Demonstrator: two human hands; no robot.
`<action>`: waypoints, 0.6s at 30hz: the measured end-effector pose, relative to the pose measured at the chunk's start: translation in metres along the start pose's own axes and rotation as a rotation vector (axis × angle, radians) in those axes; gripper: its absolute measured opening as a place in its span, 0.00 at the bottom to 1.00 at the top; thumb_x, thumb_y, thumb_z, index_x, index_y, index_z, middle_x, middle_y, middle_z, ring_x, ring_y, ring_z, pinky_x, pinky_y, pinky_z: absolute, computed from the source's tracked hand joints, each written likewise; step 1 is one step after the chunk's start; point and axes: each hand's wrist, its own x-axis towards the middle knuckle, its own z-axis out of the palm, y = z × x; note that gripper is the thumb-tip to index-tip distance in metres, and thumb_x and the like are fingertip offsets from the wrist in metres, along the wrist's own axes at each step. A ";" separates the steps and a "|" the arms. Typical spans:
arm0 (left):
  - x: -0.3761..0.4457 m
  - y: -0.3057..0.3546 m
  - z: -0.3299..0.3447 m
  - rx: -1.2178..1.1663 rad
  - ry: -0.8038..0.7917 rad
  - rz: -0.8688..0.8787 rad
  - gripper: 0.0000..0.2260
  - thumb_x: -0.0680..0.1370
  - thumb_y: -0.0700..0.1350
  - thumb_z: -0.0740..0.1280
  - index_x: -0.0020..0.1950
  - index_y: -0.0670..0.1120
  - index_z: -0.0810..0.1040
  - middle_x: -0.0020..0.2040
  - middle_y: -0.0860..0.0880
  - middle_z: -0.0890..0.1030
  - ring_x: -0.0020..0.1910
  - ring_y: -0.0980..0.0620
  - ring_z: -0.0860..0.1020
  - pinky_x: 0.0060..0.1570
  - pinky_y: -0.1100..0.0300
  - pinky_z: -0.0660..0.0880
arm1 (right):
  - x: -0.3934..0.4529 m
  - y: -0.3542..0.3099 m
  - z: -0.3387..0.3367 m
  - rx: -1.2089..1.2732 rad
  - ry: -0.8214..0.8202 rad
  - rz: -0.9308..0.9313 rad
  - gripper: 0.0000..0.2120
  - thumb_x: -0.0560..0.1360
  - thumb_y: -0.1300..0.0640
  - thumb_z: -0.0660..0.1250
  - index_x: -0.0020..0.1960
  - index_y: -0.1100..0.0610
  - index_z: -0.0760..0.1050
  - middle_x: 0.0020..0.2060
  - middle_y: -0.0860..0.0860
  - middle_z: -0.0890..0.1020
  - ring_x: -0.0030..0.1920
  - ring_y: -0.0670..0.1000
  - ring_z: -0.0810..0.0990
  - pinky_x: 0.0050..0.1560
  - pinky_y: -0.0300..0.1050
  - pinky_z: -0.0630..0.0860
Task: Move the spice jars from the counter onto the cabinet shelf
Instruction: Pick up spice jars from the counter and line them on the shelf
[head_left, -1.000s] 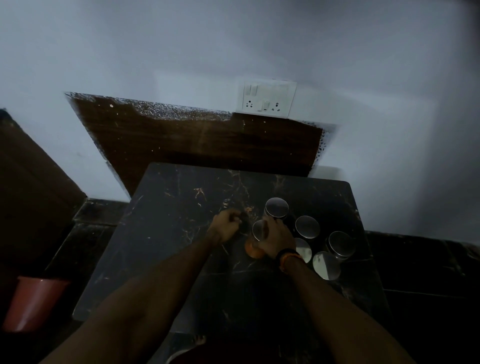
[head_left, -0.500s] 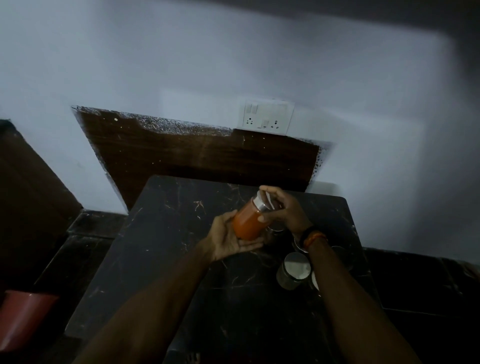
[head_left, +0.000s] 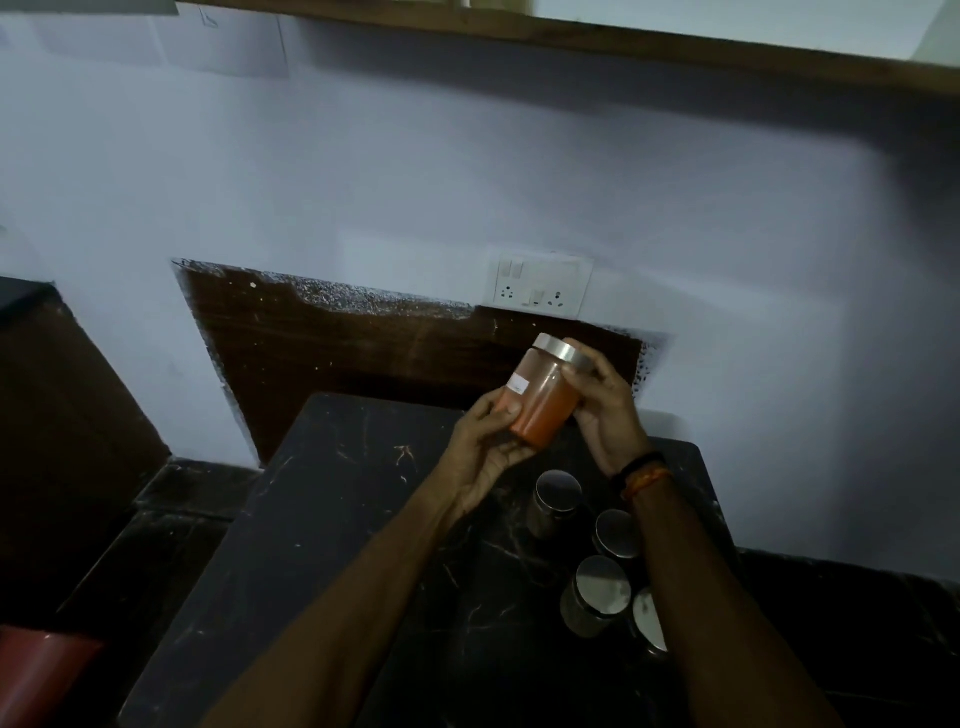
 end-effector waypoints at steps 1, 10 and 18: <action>0.001 0.002 0.005 0.046 0.015 0.042 0.28 0.73 0.42 0.72 0.72 0.44 0.71 0.71 0.38 0.71 0.67 0.37 0.75 0.61 0.42 0.77 | 0.003 -0.004 0.003 -0.012 0.012 0.000 0.28 0.74 0.53 0.69 0.73 0.53 0.68 0.69 0.56 0.72 0.66 0.58 0.76 0.59 0.52 0.78; 0.006 0.020 0.041 0.243 0.070 0.270 0.28 0.70 0.45 0.77 0.69 0.50 0.74 0.66 0.43 0.77 0.64 0.42 0.79 0.58 0.44 0.80 | 0.022 -0.051 0.019 0.010 0.069 -0.037 0.30 0.75 0.47 0.69 0.74 0.55 0.67 0.68 0.58 0.74 0.66 0.60 0.76 0.64 0.60 0.76; 0.009 0.056 0.057 0.203 -0.163 0.107 0.35 0.68 0.45 0.77 0.75 0.49 0.69 0.70 0.41 0.73 0.66 0.39 0.78 0.65 0.39 0.75 | 0.025 -0.083 0.028 0.194 0.007 0.015 0.30 0.78 0.45 0.61 0.75 0.60 0.66 0.70 0.66 0.71 0.64 0.65 0.74 0.67 0.67 0.68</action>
